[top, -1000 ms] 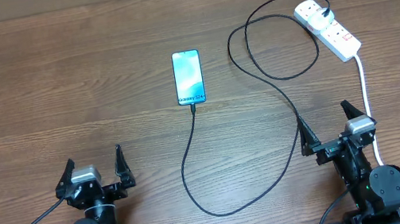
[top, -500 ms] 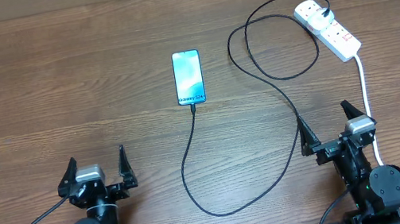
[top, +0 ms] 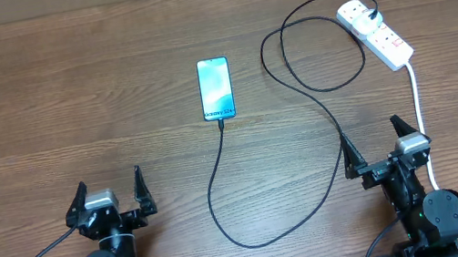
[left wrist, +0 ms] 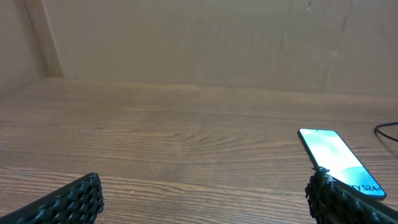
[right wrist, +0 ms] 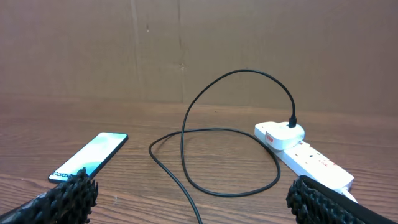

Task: Plug charger to phone and switch on socket

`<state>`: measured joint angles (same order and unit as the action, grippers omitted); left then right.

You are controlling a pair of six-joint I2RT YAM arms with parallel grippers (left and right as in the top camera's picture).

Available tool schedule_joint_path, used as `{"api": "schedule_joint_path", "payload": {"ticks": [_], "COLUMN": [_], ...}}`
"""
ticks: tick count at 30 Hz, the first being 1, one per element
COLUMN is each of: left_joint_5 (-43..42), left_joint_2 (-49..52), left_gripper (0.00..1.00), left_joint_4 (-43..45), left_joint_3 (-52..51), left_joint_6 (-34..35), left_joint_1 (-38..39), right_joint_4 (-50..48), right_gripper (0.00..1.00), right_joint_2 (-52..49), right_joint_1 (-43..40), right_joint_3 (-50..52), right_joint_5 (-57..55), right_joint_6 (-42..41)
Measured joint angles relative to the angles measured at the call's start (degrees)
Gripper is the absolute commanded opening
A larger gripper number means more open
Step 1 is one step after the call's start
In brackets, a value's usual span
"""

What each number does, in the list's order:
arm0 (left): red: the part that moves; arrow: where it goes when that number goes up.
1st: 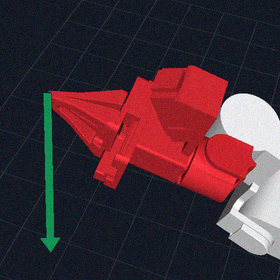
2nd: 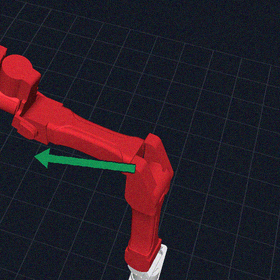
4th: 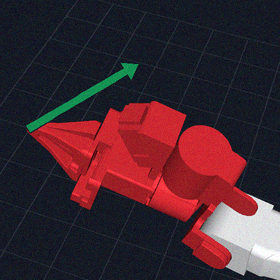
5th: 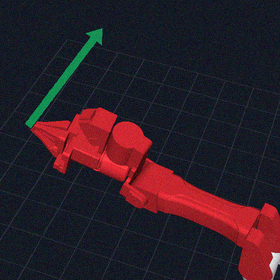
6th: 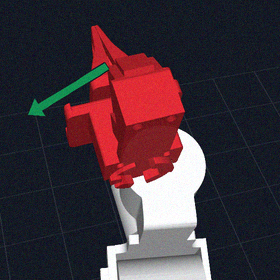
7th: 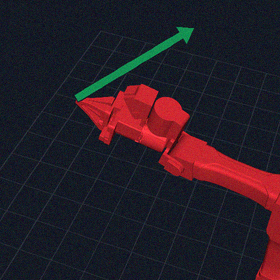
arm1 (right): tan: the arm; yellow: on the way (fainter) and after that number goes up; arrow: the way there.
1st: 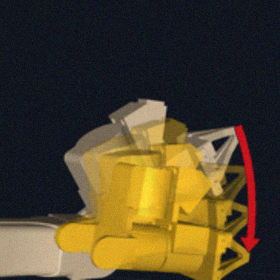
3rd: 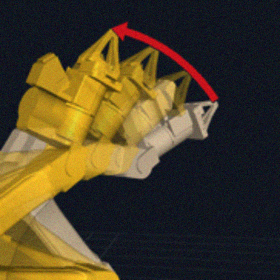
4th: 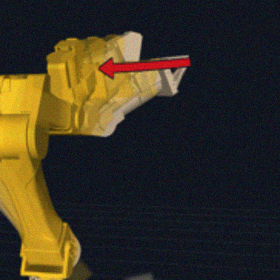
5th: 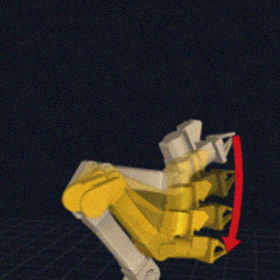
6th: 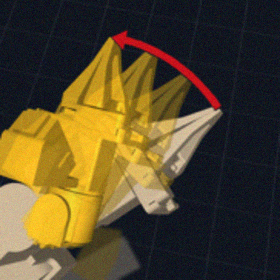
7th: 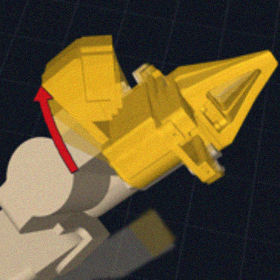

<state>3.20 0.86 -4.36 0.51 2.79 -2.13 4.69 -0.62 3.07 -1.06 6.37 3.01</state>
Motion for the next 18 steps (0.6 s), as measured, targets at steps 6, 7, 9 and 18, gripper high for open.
{"api": "schedule_joint_path", "payload": {"ticks": [6,7,9,18], "left_joint_5": [-0.44,-0.57,-0.81,-0.85], "left_joint_2": [0.0,0.0,0.0,0.0], "left_gripper": [1.0,1.0,1.0,1.0], "left_joint_4": [-0.02,-0.02,-0.02,-0.02], "left_joint_3": [0.0,0.0,0.0,0.0], "left_joint_6": [-0.04,-0.04,-0.04,-0.04], "left_joint_1": [-0.15,-0.15,-0.15,-0.15], "right_joint_4": [-0.02,-0.04,-0.02,-0.04], "right_gripper": [1.0,1.0,1.0,1.0], "right_joint_2": [0.0,0.0,0.0,0.0], "right_joint_1": [0.02,0.0,0.0,0.02], "right_joint_3": [0.0,0.0,0.0,0.0], "right_joint_5": [0.0,0.0,0.0,0.0], "right_joint_6": [0.0,0.0,0.02,-0.02]}}
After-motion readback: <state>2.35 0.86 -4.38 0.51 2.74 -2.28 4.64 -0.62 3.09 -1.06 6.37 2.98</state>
